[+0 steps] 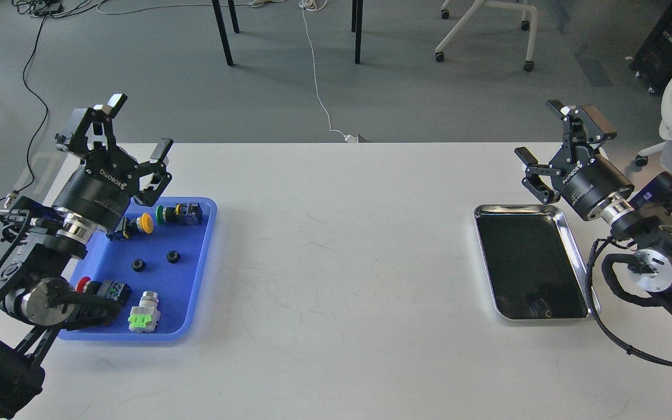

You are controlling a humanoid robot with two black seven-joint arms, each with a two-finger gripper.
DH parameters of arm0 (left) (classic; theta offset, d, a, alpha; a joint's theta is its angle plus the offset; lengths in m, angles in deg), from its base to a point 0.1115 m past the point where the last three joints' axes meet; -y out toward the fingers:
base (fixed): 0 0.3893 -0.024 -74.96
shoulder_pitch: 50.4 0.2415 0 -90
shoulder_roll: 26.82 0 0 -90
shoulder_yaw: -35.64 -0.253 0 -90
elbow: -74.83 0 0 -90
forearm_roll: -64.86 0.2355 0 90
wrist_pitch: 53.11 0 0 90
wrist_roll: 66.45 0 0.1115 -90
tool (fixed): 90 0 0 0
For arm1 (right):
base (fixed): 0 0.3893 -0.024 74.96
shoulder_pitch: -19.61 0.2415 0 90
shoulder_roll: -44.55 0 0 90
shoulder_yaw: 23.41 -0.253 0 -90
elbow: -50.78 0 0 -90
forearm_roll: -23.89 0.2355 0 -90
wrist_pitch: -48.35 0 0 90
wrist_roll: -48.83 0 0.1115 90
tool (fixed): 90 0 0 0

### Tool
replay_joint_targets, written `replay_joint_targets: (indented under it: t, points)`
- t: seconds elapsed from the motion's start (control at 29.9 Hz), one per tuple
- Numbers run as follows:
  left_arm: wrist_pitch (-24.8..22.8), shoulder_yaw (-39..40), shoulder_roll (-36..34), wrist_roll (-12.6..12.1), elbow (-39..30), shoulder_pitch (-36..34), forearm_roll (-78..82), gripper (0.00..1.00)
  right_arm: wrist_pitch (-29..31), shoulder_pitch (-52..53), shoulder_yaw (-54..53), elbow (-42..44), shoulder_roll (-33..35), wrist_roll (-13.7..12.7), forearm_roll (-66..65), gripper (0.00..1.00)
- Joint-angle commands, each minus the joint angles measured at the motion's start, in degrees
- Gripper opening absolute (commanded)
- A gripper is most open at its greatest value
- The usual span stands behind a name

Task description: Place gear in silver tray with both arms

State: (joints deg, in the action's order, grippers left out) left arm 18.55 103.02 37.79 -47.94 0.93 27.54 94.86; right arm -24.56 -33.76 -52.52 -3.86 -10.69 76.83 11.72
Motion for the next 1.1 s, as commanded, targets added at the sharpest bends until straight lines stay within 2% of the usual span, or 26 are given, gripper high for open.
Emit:
replay_joint_targets:
  t: [0.0, 0.23, 0.53, 0.67, 0.77, 0.87, 1.0, 1.07]
  points:
    - [0.0, -0.1, 0.9, -0.1, 0.0, 0.0, 0.1, 0.98, 0.0, -0.5, -0.1, 0.4, -0.2, 0.0, -0.7, 0.99]
    - [0.7, -0.3, 0.1, -0.9, 0.4, -0.8, -0.4, 0.98, 0.3, -0.5, -0.9, 3.0, -0.9, 0.0, -0.4, 0.99]
    - [0.8, -0.4, -5.5, -2.2, 0.5, -0.9, -0.6, 0.98, 0.3, -1.6, -2.2, 4.4, -2.1, 0.0, 0.3, 0.99]
    - [0.4, -0.5, -7.3, -1.0, 0.5, -1.0, 3.2, 0.98, 0.5, -1.7, -2.1, 4.4, -2.1, 0.0, 0.3, 0.99]
    - [-2.4, -0.7, -9.6, 2.0, -0.1, -1.3, 12.0, 0.98, 0.2, -1.7, -2.2, 4.4, -2.1, 0.0, 0.3, 0.99]
    - [-9.7, -0.6, -11.7, 5.2, -1.0, -1.5, 23.0, 0.98, 0.2, -1.8, -2.2, 4.4, -2.1, 0.0, 0.3, 0.99]
    - [-9.7, -0.8, -17.6, 6.6, -4.0, -1.5, 40.8, 0.98, 0.2, -1.8, -2.2, 4.3, -2.1, 0.0, 0.3, 0.99]
    - [-9.7, -1.6, -20.0, 9.5, -4.4, -1.6, 51.9, 0.98, 0.2, -1.8, -2.2, 4.2, -2.1, 0.0, 0.3, 0.99]
